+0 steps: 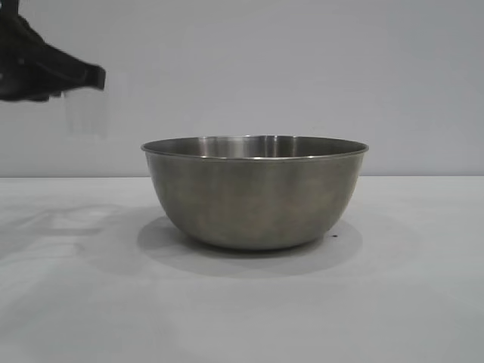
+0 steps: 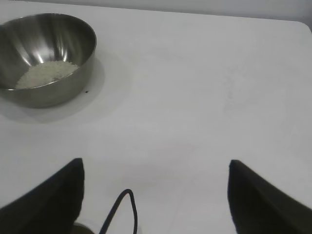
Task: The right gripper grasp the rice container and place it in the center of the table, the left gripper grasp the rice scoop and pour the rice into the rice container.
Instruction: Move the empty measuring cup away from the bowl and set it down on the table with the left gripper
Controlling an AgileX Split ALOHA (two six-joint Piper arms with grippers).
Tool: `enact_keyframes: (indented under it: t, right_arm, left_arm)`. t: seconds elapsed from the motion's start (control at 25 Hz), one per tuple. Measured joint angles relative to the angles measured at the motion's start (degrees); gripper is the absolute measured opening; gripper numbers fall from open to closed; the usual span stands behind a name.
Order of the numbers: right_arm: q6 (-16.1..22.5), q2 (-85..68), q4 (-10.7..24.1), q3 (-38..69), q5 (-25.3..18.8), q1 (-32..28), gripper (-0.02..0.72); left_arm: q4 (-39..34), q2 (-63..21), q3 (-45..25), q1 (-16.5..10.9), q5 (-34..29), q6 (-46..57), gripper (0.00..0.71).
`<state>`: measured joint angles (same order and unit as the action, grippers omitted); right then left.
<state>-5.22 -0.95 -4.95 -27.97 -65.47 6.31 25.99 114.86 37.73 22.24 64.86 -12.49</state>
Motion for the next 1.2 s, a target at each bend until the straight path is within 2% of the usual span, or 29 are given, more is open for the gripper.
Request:
enact_keyframes:
  t: [0.32,0.52,1.0,1.08,1.2]
  right_arm:
    - [0.0,0.0,0.0,0.0,0.0,0.0,0.543]
    - [0.0,0.0,0.0,0.0,0.0,0.0,0.543]
    - [0.0,0.0,0.0,0.0,0.0,0.0,0.543]
    - [0.0,0.0,0.0,0.0,0.0,0.0,0.543]
    - [0.0,0.0,0.0,0.0,0.0,0.0,0.543]
  left_arm:
    - [-0.09,2.75,-2.82,0.0,0.12,3.84,0.0]
    - [-2.53,5.36,-2.82,0.0,0.22,4.85,0.0]
    - [-2.9,6.74,-2.82,0.0,1.54,5.08,0.0]
    - [-2.9,6.96,-2.82,0.0,1.38,5.08,0.104]
    - [-2.9,7.1,-2.82,0.0,1.29,5.08,0.212]
